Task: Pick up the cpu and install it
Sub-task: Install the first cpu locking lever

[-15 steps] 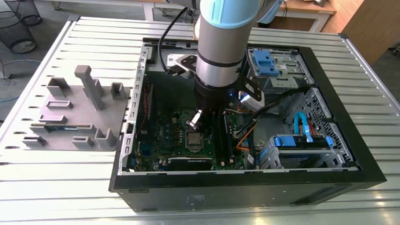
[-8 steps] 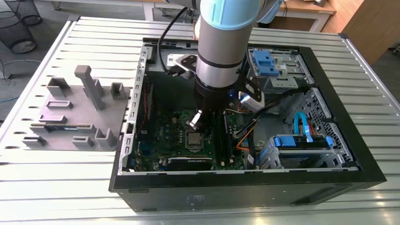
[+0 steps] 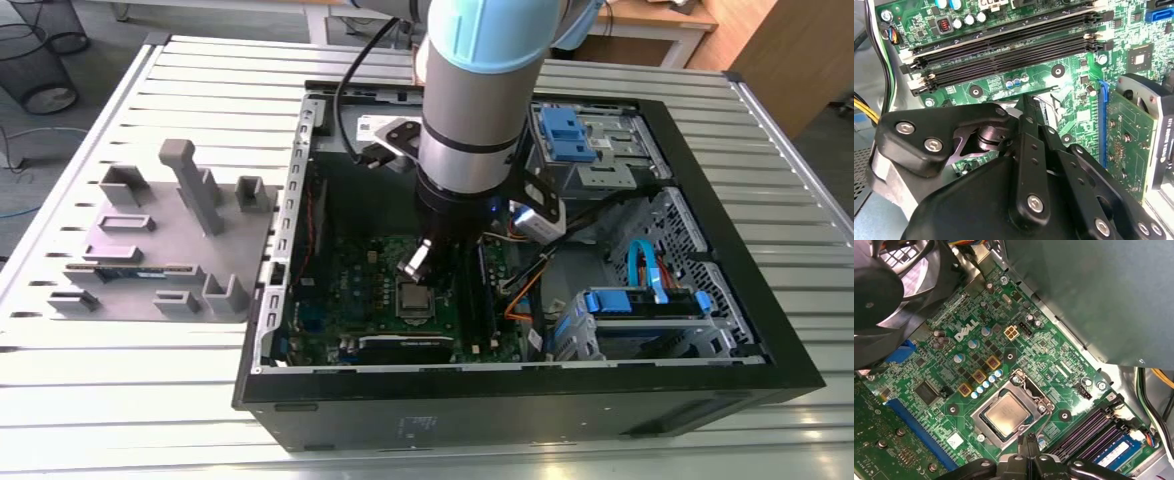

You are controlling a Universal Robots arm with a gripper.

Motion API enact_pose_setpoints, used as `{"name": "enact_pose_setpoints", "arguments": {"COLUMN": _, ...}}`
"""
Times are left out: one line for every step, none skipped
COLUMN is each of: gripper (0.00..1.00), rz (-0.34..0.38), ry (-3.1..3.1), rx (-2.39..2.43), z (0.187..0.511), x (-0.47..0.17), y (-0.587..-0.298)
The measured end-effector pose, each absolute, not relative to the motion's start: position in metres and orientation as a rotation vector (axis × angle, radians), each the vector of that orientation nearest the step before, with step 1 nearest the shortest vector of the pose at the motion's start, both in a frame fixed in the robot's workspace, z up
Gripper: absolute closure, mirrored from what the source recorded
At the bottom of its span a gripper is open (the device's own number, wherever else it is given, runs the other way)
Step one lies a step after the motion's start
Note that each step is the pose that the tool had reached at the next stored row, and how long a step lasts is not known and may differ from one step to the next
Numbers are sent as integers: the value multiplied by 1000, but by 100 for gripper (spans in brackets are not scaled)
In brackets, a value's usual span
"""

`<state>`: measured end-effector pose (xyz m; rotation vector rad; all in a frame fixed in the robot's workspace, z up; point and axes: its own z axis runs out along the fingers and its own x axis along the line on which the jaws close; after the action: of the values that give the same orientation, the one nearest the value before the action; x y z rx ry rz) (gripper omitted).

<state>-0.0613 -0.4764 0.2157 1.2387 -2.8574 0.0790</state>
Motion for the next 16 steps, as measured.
{"name": "enact_pose_setpoints", "arguments": {"gripper": 89, "rz": 75, "ry": -2859, "rx": 1239, "z": 216, "x": -61, "y": -477}}
{"name": "enact_pose_setpoints", "arguments": {"gripper": 89, "rz": 66, "ry": -2861, "rx": 1240, "z": 216, "x": -61, "y": -478}}
{"name": "enact_pose_setpoints", "arguments": {"gripper": 89, "rz": 57, "ry": -2863, "rx": 1241, "z": 216, "x": -61, "y": -478}}
{"name": "enact_pose_setpoints", "arguments": {"gripper": 89, "rz": 49, "ry": -2866, "rx": 1242, "z": 216, "x": -61, "y": -478}}
{"name": "enact_pose_setpoints", "arguments": {"gripper": 89, "rz": 39, "ry": -2868, "rx": 1243, "z": 216, "x": -62, "y": -478}}
{"name": "enact_pose_setpoints", "arguments": {"gripper": 89, "rz": 31, "ry": -2870, "rx": 1244, "z": 216, "x": -62, "y": -478}}
{"name": "enact_pose_setpoints", "arguments": {"gripper": 89, "rz": 24, "ry": -2872, "rx": 1245, "z": 216, "x": -62, "y": -479}}
{"name": "enact_pose_setpoints", "arguments": {"gripper": 89, "rz": 18, "ry": -2874, "rx": 1246, "z": 216, "x": -62, "y": -479}}
{"name": "enact_pose_setpoints", "arguments": {"gripper": 89, "rz": 12, "ry": -2875, "rx": 1246, "z": 216, "x": -62, "y": -479}}
{"name": "enact_pose_setpoints", "arguments": {"gripper": 89, "rz": 7, "ry": -2877, "rx": 1247, "z": 216, "x": -62, "y": -479}}
{"name": "enact_pose_setpoints", "arguments": {"gripper": 89, "rz": 1, "ry": -2878, "rx": 1247, "z": 216, "x": -62, "y": -480}}
{"name": "enact_pose_setpoints", "arguments": {"gripper": 89, "rz": -4, "ry": -2880, "rx": 1248, "z": 216, "x": -62, "y": -480}}
{"name": "enact_pose_setpoints", "arguments": {"gripper": 89, "rz": -10, "ry": -2881, "rx": 1249, "z": 216, "x": -62, "y": -480}}
{"name": "enact_pose_setpoints", "arguments": {"gripper": 89, "rz": -16, "ry": -2883, "rx": 1249, "z": 216, "x": -62, "y": -481}}
{"name": "enact_pose_setpoints", "arguments": {"gripper": 89, "rz": -23, "ry": -2884, "rx": 1250, "z": 215, "x": -63, "y": -481}}
{"name": "enact_pose_setpoints", "arguments": {"gripper": 89, "rz": -30, "ry": -2886, "rx": 1250, "z": 215, "x": -63, "y": -482}}
